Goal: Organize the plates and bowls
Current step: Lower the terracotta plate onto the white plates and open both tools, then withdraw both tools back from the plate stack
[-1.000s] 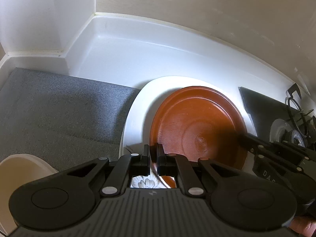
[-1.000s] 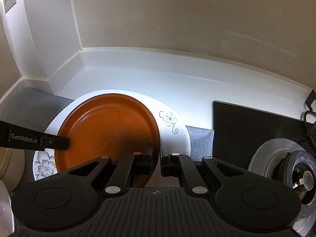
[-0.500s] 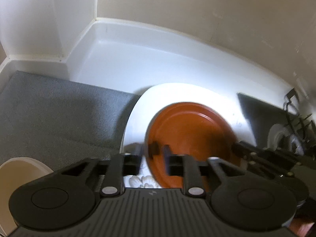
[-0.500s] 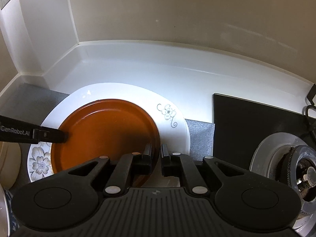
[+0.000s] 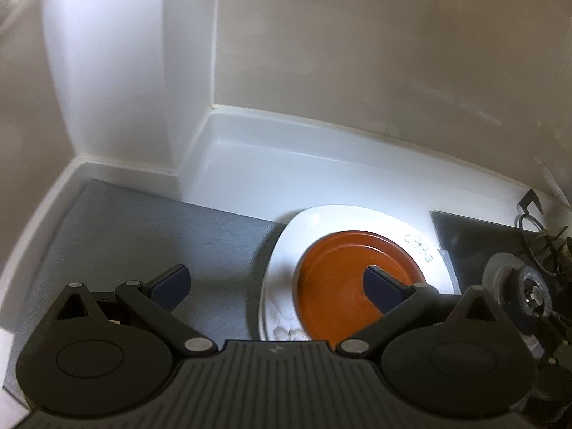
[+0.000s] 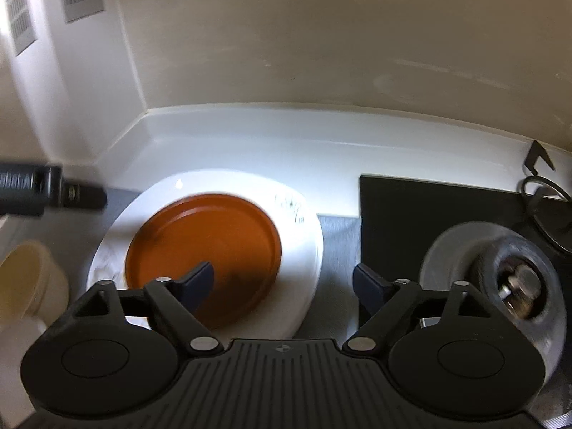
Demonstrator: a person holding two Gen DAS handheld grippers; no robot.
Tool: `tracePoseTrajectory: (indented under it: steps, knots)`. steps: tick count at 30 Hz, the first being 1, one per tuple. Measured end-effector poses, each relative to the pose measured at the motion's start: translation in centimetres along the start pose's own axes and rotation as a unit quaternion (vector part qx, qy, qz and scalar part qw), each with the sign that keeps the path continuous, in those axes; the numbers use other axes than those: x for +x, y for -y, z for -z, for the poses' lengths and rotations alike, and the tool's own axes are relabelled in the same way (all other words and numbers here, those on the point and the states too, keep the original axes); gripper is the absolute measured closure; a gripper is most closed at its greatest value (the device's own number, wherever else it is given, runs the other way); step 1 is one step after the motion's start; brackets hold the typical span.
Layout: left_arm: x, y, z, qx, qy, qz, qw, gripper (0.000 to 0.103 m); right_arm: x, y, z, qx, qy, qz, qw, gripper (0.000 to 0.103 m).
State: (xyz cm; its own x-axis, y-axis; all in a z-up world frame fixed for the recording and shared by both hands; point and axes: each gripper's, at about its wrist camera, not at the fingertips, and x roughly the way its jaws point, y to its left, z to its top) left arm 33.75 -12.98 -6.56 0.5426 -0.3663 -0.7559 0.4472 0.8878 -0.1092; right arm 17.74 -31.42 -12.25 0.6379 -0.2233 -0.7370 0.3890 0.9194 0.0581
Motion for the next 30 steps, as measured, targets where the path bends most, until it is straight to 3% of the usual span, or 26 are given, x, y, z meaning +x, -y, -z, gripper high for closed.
tracePoseTrajectory:
  steps: [11,20,30]
  knots:
    - [-8.0,-1.3,5.7,0.008,0.002,-0.010,0.9999,0.000,-8.1,-1.7,3.2,0.034,0.024,-0.043,0.998,0.014]
    - [-10.7,-1.4,10.7,0.017,-0.010,-0.034,0.9992,0.000,-12.0,-3.9,4.5,-0.046,0.027,-0.094,0.994,0.011]
    - [-13.3,-1.1,11.7,0.001,0.011,-0.057,0.9983,0.000,-13.5,-4.7,4.8,-0.083,0.041,-0.131,0.987,0.010]
